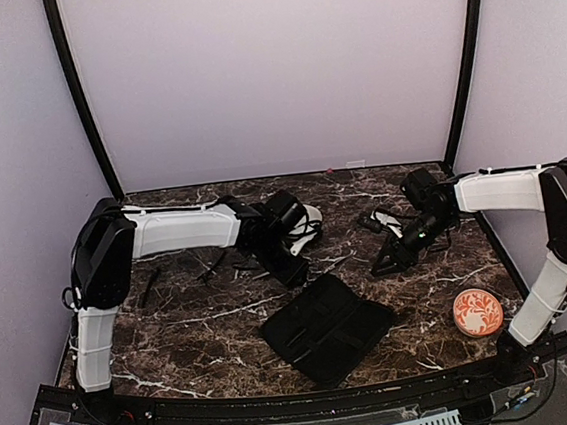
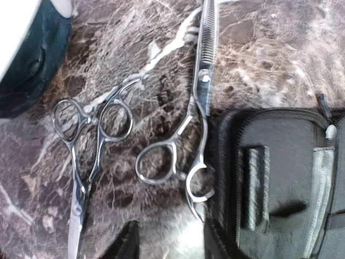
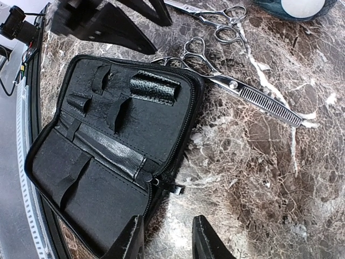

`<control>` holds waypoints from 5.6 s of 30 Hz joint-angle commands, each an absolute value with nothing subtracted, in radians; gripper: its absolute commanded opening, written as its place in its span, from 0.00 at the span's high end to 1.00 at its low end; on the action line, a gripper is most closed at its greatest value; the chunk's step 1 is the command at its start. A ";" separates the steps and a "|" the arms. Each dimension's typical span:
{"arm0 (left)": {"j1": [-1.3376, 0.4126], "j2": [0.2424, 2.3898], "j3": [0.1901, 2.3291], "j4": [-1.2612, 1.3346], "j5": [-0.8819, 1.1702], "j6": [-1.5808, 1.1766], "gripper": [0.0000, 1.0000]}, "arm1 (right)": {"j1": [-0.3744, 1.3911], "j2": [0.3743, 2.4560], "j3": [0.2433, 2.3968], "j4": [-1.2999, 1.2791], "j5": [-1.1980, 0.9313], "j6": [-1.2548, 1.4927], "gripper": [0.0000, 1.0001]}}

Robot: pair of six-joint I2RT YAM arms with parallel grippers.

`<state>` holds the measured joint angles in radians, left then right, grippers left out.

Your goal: Sort the hair-cutting tools

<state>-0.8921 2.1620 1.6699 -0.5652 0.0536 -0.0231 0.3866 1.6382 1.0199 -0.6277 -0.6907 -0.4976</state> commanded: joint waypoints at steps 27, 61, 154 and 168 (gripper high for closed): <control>-0.907 2.210 1.725 -0.680 0.133 0.184 0.80 | 0.379 1.655 1.011 -0.621 -0.644 -0.517 0.71; -1.052 2.130 1.669 -0.396 0.004 0.768 1.00 | 0.357 1.677 1.014 -0.612 -0.592 -0.512 0.74; -0.919 2.553 2.242 -0.655 0.098 0.208 0.58 | 0.284 1.625 1.005 -0.595 -0.590 -0.497 0.74; -0.914 2.465 2.085 -0.953 0.058 0.226 0.78 | 0.284 1.637 1.009 -0.594 -0.593 -0.498 0.74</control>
